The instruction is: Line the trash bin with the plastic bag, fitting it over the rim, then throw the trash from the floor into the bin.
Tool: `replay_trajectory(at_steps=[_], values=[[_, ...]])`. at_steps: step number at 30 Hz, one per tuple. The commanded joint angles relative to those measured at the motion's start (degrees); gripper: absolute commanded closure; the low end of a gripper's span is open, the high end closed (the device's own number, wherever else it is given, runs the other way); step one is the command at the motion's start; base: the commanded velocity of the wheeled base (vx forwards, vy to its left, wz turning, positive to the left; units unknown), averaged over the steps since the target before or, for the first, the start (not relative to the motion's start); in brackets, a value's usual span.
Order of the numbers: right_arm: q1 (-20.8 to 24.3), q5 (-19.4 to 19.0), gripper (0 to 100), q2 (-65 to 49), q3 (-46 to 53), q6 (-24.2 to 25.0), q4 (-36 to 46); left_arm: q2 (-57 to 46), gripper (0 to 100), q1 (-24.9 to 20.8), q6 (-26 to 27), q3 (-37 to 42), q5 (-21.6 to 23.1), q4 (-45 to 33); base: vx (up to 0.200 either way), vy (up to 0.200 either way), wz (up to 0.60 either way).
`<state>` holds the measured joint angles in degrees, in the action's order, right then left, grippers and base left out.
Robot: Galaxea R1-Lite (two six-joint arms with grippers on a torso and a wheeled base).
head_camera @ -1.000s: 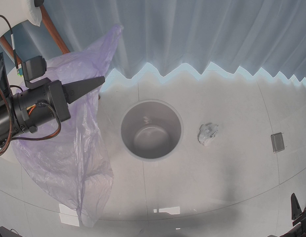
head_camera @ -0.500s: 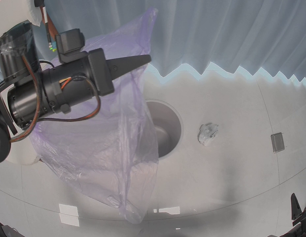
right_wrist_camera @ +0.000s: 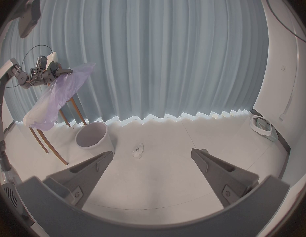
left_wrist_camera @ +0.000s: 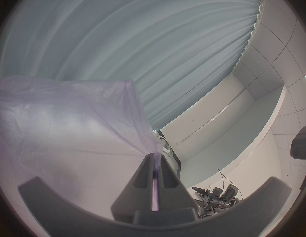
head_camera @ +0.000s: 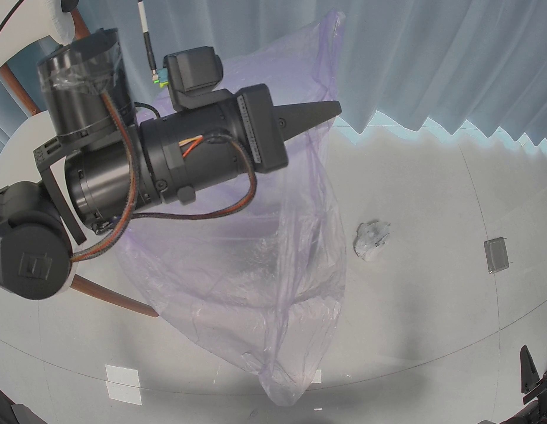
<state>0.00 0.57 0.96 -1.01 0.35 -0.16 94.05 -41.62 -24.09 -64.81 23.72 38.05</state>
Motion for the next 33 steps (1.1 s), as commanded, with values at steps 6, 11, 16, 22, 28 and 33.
replay_trajectory(at_steps=[6,11,16,22,28,33], values=[[0.0,0.0,0,-0.9,1.0,0.0,0.0,0.8,100,0.2,-1.4,-0.3,-0.2,0.1,0.0,0.0,0.0],[0.0,0.0,0,-0.9,1.0,0.0,0.0,0.8,100,0.7,-1.4,0.6,-0.3,0.1,0.0,0.0,0.0],[0.0,0.0,0,-0.8,1.0,0.0,0.0,0.9,100,1.6,-1.3,1.3,-0.3,0.1,0.0,0.0,0.0],[0.0,0.0,0,-0.9,1.0,0.0,0.0,1.0,100,1.6,-1.2,1.4,-0.3,0.2,0.0,0.0,0.0],[0.0,0.0,0,-0.9,1.0,0.0,0.0,1.0,100,1.3,-1.4,1.3,-0.2,0.6,0.0,0.0,0.0],[0.0,0.0,0,-0.9,1.0,0.0,0.0,1.2,100,-0.2,-1.3,1.3,-0.2,0.6,0.0,0.0,0.0]])
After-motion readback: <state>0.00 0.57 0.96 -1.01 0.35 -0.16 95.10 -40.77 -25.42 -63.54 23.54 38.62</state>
